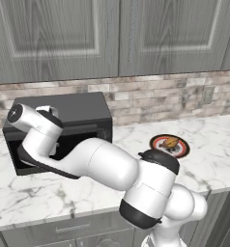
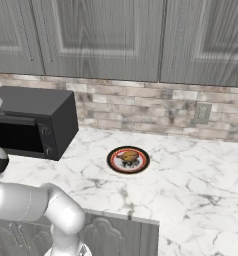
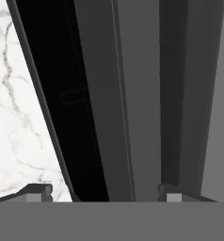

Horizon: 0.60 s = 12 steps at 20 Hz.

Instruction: Open the toaster oven door. Place the bread on the top rack in the toaster oven and place the chicken drumstick on the bottom rack.

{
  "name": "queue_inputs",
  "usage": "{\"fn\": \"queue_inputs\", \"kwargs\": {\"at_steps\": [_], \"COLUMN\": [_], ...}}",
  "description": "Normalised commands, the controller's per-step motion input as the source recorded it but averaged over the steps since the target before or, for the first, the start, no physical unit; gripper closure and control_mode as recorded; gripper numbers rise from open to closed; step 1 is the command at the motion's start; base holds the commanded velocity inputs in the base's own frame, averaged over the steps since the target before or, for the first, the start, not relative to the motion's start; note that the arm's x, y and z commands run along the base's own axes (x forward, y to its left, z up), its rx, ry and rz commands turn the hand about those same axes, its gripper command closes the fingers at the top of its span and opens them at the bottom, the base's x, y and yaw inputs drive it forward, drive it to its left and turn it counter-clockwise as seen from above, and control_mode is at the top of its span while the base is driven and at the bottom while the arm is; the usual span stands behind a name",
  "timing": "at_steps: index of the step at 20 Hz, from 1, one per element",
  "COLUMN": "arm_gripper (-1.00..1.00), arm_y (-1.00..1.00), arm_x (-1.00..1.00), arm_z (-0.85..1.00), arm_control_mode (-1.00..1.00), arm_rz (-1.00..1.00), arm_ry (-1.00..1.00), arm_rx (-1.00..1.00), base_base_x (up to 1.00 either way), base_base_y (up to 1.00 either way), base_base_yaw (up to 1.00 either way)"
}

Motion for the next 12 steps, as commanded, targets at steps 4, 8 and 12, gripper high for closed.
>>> {"fn": "queue_inputs", "kwargs": {"at_steps": [4,8,12], "arm_gripper": [-1.0,-1.0,-1.0], "arm_y": [0.0,0.04,0.07], "arm_x": [0.04,0.0,0.0], "arm_z": [-0.45,-0.84,-0.94], "arm_control_mode": [-1.0,-1.0,-1.0], "arm_rz": [0.05,0.07,0.06], "arm_ry": [0.06,0.12,0.16], "arm_rx": [0.0,0.0,0.0], "base_base_x": [0.0,0.0,0.0], "base_base_y": [0.0,0.0,0.0], "base_base_yaw": [0.0,0.0,0.0]}}
